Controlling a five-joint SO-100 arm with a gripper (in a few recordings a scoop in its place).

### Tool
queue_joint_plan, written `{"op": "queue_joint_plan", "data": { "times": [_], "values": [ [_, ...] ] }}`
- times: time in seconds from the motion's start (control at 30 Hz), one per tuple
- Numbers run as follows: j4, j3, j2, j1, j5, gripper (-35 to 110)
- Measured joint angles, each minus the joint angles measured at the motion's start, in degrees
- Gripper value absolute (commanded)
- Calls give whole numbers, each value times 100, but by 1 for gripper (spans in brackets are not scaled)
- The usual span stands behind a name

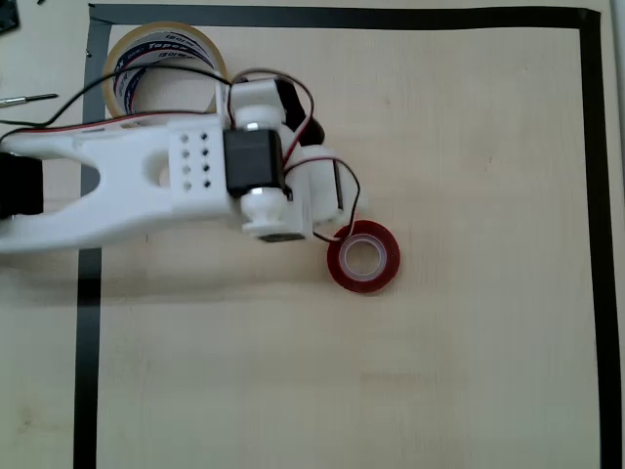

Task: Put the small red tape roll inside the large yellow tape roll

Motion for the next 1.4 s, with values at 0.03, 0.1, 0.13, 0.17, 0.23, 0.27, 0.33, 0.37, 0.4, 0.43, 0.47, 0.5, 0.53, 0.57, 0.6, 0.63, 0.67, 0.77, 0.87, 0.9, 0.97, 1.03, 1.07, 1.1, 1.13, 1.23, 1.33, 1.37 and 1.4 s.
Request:
{"op": "queue_joint_plan", "data": {
  "times": [0.03,0.1,0.13,0.17,0.23,0.27,0.33,0.37,0.4,0.43,0.47,0.5,0.53,0.57,0.6,0.63,0.67,0.77,0.87,0.9,0.97,1.03,1.07,1.1,1.13,1.23,1.33,1.37,1.4],
  "values": [
    [35,-79,0,70,0,26],
    [193,-334,-26,220,0,26],
    [281,-457,-53,299,0,26],
    [352,-589,-123,369,0,26],
    [527,-914,-387,413,0,26],
    [624,-1107,-580,404,0,26],
    [976,-1731,-1099,360,0,26],
    [1116,-2057,-1327,360,0,26],
    [1134,-2276,-1477,378,0,26],
    [1178,-2426,-1538,404,0,26],
    [1239,-2540,-1547,413,0,26],
    [1257,-2619,-1556,413,0,26],
    [1257,-2681,-1556,404,0,26],
    [1257,-2725,-1556,378,0,26],
    [1266,-2760,-1556,352,0,26],
    [1283,-2777,-1573,325,0,26],
    [1301,-2786,-1582,316,0,26],
    [1318,-2795,-1617,343,0,26],
    [1318,-2856,-1767,352,0,26],
    [1318,-2909,-1828,343,0,26],
    [1318,-2962,-1898,316,0,26],
    [1274,-2979,-1942,316,0,26],
    [1274,-2997,-1951,334,0,26],
    [1274,-3006,-1951,343,0,26],
    [1274,-3006,-1951,343,0,26],
    [1274,-3006,-1951,325,0,26],
    [1274,-3085,-2013,334,0,26],
    [1274,-3155,-2065,343,0,26],
    [1274,-3217,-2092,343,0,26]
  ]
}}
